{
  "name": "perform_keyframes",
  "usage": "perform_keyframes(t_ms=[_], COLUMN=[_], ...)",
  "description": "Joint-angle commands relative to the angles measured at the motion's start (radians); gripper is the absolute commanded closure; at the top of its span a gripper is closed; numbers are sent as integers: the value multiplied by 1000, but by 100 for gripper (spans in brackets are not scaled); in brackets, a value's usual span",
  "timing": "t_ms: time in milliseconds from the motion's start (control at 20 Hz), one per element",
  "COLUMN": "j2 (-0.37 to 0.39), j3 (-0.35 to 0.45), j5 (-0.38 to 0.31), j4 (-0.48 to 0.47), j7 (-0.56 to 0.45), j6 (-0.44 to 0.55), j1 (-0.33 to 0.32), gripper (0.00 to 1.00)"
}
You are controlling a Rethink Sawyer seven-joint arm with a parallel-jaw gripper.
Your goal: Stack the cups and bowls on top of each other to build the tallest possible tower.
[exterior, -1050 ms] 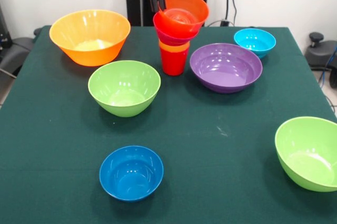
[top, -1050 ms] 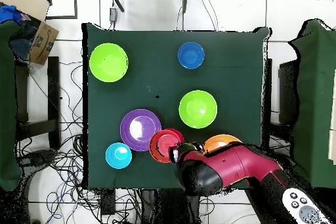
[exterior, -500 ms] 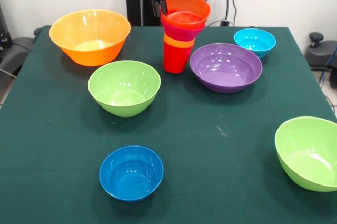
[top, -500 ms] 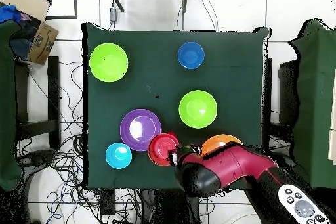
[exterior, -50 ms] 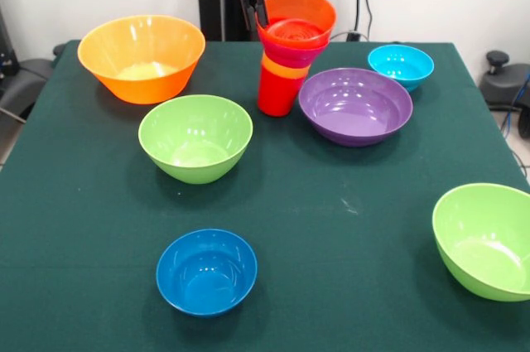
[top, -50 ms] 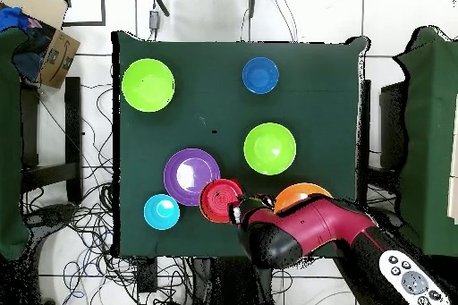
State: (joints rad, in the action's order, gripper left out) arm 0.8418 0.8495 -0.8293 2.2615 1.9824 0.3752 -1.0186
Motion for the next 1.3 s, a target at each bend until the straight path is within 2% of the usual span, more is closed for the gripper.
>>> perform_keyframes(t_ms=[50, 650, 1300], j2=[-17, 24, 32], j3=[-12, -28, -41], j5=[-82, -107, -137], j4=[18, 10, -9], j7=[-65, -76, -62], j6=[-21, -5, 2], j1=[20, 21, 47], gripper=[100, 100, 100])
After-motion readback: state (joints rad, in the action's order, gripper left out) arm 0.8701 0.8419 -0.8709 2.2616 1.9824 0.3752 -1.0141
